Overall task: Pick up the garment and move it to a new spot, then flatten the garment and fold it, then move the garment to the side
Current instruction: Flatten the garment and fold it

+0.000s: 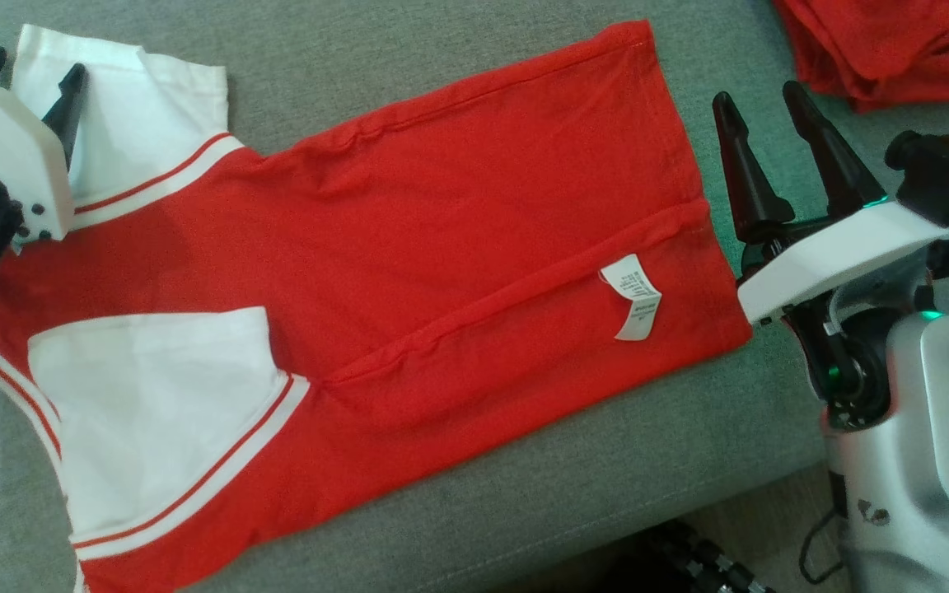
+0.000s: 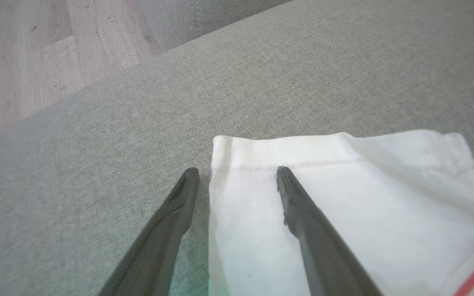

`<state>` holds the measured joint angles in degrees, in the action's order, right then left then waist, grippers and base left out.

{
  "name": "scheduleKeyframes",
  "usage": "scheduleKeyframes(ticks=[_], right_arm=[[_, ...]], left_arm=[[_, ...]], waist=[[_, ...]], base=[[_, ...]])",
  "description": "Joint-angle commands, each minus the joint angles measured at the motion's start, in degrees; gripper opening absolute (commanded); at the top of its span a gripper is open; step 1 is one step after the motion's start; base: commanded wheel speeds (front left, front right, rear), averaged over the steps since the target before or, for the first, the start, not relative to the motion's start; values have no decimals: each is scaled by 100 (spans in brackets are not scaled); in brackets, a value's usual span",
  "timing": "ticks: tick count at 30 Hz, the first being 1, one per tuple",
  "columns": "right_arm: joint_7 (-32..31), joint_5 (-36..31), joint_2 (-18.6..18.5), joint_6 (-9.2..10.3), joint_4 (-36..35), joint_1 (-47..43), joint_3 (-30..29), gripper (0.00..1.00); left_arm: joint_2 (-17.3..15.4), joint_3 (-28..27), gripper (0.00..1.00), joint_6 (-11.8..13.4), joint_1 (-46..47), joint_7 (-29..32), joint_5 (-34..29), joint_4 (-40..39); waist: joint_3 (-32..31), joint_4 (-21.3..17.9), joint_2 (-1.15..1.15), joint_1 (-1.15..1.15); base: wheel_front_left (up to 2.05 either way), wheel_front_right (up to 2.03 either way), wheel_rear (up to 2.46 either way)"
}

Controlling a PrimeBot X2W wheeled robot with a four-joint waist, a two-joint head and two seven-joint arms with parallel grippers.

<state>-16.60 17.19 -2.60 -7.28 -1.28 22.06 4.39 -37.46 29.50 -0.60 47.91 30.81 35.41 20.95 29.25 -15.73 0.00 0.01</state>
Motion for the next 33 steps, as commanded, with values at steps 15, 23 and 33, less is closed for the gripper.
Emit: scheduleKeyframes(ticks=[15,23,33], right_arm=[[1,-13,-28,-21,-12,414,242,100],[-496,-300,-380,-21,637,1182,322,100],[-1167,-463,-940,-21,1832,1821,261,100]], left_arm=[[-117,-11,0,-168,353,263,123,-86],[85,-90,0,-81,486,-445,10,-72],[432,-5,0,-154,399,-1079,13,-634]], waist=[[81,-31,0,-1],[-99,332,0,-1],[-255,1005,0,-1]], base=[[0,0,0],[0,0,0],[0,0,0]])
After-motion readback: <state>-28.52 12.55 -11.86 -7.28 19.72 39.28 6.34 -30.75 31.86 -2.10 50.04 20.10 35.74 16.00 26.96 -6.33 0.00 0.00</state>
